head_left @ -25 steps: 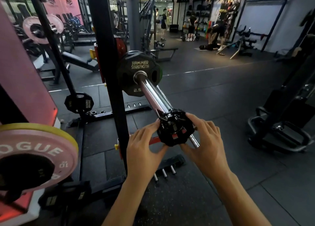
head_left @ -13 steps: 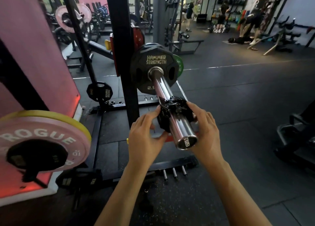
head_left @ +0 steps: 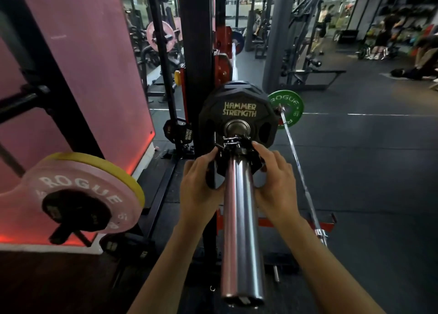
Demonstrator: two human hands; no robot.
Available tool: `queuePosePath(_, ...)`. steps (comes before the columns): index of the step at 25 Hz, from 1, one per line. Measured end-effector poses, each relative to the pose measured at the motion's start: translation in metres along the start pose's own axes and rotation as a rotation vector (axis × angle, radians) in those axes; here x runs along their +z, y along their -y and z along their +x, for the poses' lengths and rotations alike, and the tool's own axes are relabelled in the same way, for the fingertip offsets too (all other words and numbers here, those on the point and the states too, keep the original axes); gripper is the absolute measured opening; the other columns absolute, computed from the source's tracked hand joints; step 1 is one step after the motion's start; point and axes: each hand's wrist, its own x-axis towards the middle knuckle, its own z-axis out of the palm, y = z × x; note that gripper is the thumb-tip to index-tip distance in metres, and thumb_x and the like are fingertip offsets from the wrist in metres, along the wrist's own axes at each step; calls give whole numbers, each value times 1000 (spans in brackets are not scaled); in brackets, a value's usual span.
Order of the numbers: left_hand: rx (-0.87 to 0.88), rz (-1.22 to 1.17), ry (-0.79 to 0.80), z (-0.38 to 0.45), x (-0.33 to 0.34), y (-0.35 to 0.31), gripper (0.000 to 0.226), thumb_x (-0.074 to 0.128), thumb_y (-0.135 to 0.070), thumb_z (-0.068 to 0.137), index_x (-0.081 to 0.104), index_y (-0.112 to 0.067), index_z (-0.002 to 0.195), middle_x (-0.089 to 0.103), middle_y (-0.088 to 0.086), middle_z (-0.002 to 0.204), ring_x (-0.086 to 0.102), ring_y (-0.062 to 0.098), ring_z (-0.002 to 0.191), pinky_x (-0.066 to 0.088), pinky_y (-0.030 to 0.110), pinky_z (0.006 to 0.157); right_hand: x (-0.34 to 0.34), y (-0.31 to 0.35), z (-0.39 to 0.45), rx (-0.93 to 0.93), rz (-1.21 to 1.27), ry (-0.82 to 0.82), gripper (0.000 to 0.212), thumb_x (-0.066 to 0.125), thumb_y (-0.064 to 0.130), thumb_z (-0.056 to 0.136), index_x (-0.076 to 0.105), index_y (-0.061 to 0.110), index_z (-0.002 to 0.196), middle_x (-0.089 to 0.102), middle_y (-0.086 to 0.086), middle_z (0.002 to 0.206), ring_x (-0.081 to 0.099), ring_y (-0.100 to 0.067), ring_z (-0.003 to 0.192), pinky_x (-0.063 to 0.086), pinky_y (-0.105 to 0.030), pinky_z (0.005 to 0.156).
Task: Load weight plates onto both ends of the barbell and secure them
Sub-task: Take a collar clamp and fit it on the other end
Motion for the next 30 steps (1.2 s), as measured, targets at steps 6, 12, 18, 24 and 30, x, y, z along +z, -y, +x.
queuePosePath(6, -24, 132, 55, 39, 22, 12, 57, 74, -24, 80, 59, -10, 132, 63, 8, 120, 49, 31, 114, 28, 6, 91, 21, -20, 37, -14, -105, -35, 66, 70, 29, 82, 43, 24, 142, 59, -3, 111, 54, -25, 99, 44, -41, 84)
queuePosePath(12, 49, 165, 67, 57, 29, 27, 58, 61, -35, 77, 61, -8, 128, 62, 9, 122, 50, 33, 112, 40, 32, 82, 28, -24, 47, -49, -220, -105, 61, 63, 35, 83, 49, 20, 141, 58, -3, 106, 45, -23, 97, 44, -43, 81)
queuePosePath(18, 26, 83, 147, 55, 24, 25, 70, 52, -51, 76, 57, -8, 132, 62, 6, 125, 54, 27, 118, 44, 33, 93, 24, -21, 47, -64, -256, -82, 72, 77, 34, 78, 47, 22, 141, 59, 1, 105, 49, -25, 97, 44, -42, 81)
queuePosePath(24, 89, 103, 169, 70, 11, 18, 54, 58, -47, 79, 62, -11, 119, 57, 3, 122, 46, 19, 112, 44, 28, 89, 17, -15, 49, -116, -310, -72, 68, 76, 28, 78, 50, 14, 139, 61, -5, 114, 52, -29, 98, 48, -45, 83)
queuePosePath(30, 125, 150, 205, 68, 22, 11, 53, 66, -25, 90, 48, -11, 138, 54, 5, 131, 52, 28, 118, 45, 43, 99, 9, -11, 51, -124, -298, -38, 69, 78, 24, 73, 51, 12, 135, 65, -3, 106, 55, -29, 96, 48, -46, 77)
